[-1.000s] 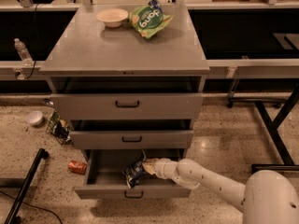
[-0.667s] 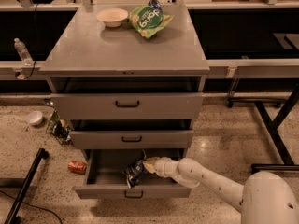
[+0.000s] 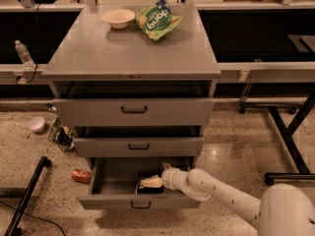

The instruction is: Place blue chip bag into bottom drawer

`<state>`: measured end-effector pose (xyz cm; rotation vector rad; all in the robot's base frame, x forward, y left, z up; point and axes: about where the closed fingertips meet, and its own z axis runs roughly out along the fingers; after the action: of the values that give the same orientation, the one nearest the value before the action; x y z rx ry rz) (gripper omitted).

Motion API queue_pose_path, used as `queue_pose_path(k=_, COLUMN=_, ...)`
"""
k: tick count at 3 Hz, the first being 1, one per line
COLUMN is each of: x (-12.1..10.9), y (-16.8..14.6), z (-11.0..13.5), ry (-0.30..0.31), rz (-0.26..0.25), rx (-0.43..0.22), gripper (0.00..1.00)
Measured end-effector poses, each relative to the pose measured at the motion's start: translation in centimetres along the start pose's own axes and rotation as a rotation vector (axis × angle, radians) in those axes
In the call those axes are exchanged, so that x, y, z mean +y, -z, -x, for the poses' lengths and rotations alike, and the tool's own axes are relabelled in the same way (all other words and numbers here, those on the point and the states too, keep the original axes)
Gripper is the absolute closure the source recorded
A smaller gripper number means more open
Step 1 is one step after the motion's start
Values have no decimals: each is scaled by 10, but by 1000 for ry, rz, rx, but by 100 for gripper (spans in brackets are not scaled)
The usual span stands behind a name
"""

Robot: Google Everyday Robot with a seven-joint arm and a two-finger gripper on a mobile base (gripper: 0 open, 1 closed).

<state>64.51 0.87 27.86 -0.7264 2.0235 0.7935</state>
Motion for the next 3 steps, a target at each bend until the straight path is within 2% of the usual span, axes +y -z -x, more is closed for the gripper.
queue_pose_path(k=1, x=10, y=22, z=-1, ry=-60, rz=-32, rx=-25, gripper=0)
queue_pose_path(k=2, x=15, y=88, z=8, ry=-96, rz=-163, rx=-73, gripper=0)
queue_pose_path(k=3, x=4, y=156, z=6, ry=-129, rz=-242, rx=-103, gripper=0)
